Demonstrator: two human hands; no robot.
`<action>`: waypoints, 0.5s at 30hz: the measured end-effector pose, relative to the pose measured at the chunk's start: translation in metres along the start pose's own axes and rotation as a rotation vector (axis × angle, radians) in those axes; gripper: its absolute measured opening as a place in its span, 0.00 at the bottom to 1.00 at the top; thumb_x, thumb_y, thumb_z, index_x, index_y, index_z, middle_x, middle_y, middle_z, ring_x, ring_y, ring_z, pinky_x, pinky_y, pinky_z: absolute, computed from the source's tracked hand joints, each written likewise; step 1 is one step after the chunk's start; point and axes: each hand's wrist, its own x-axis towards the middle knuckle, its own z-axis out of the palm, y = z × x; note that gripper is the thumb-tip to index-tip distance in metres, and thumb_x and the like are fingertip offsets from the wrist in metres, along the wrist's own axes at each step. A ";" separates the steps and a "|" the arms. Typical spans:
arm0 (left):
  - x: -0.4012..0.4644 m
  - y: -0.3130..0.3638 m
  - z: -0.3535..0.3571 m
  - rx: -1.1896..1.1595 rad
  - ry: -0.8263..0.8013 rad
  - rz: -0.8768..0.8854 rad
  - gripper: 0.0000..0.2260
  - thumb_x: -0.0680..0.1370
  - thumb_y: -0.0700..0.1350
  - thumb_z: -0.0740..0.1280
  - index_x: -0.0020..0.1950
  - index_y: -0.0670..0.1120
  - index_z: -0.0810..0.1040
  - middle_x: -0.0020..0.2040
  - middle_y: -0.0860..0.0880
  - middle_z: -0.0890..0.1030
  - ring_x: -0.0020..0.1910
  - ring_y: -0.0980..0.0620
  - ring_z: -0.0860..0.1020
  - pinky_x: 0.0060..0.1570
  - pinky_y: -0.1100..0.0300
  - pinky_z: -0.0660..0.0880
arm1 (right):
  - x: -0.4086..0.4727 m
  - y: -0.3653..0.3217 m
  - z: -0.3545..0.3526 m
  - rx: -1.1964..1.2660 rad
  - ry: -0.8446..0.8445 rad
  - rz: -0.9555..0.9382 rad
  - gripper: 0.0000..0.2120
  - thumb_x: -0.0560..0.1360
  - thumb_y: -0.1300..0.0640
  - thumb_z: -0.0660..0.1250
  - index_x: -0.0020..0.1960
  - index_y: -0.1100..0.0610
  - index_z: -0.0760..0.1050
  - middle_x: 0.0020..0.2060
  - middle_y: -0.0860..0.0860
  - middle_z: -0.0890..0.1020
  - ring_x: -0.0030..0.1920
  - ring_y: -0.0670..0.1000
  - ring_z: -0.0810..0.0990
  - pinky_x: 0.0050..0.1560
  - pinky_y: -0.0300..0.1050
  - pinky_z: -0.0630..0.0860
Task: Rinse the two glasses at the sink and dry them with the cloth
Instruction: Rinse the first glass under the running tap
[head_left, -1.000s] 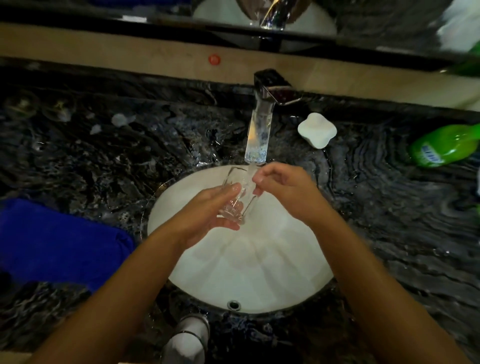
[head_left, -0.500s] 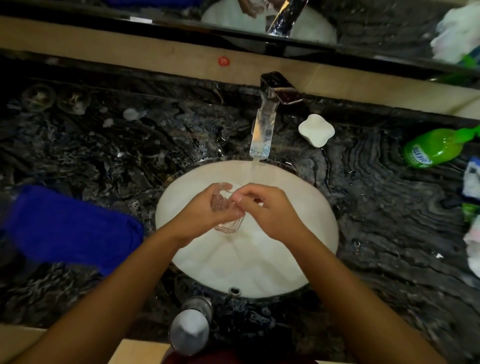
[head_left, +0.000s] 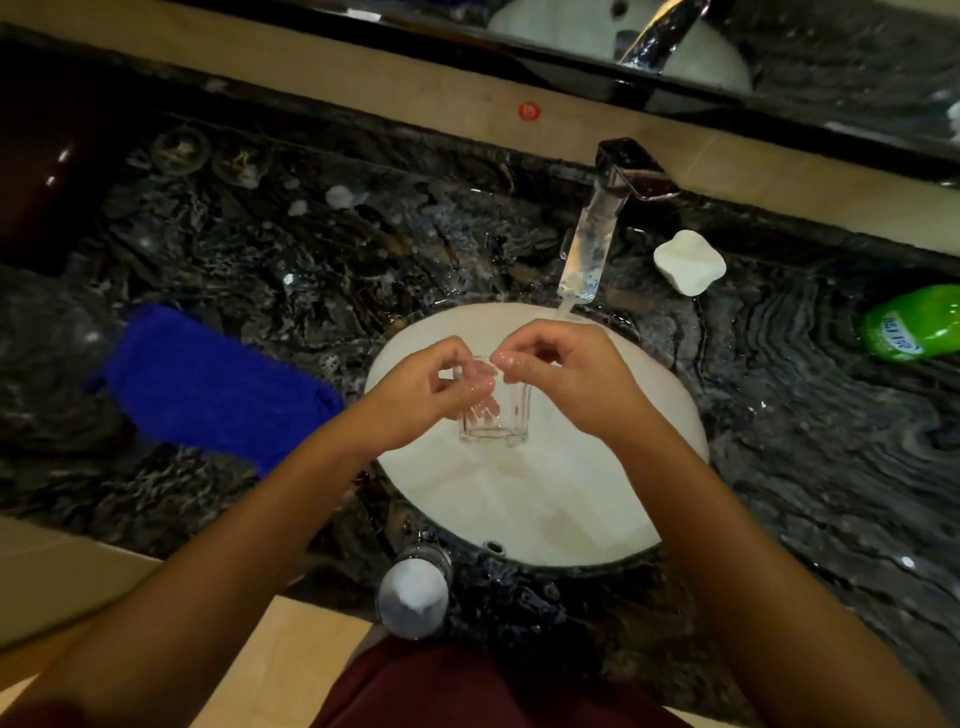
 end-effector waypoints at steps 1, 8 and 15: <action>-0.005 0.002 0.000 -0.022 0.001 -0.008 0.11 0.78 0.47 0.70 0.48 0.40 0.73 0.49 0.48 0.86 0.49 0.48 0.87 0.51 0.47 0.83 | 0.001 -0.001 0.000 0.015 -0.022 -0.003 0.02 0.77 0.59 0.75 0.46 0.53 0.85 0.38 0.46 0.86 0.40 0.46 0.84 0.46 0.44 0.80; -0.051 0.012 0.010 -0.079 0.192 -0.011 0.16 0.79 0.46 0.69 0.44 0.34 0.70 0.48 0.46 0.88 0.48 0.51 0.87 0.49 0.60 0.82 | -0.001 -0.014 0.012 -0.046 -0.124 -0.089 0.03 0.79 0.56 0.73 0.51 0.50 0.85 0.50 0.47 0.87 0.53 0.47 0.84 0.56 0.55 0.80; -0.086 -0.003 0.015 0.023 0.478 0.061 0.12 0.78 0.42 0.75 0.44 0.37 0.74 0.64 0.46 0.81 0.57 0.47 0.84 0.55 0.52 0.82 | -0.026 -0.015 0.028 -0.045 -0.291 -0.177 0.18 0.84 0.57 0.64 0.70 0.42 0.74 0.73 0.44 0.75 0.72 0.42 0.73 0.66 0.41 0.76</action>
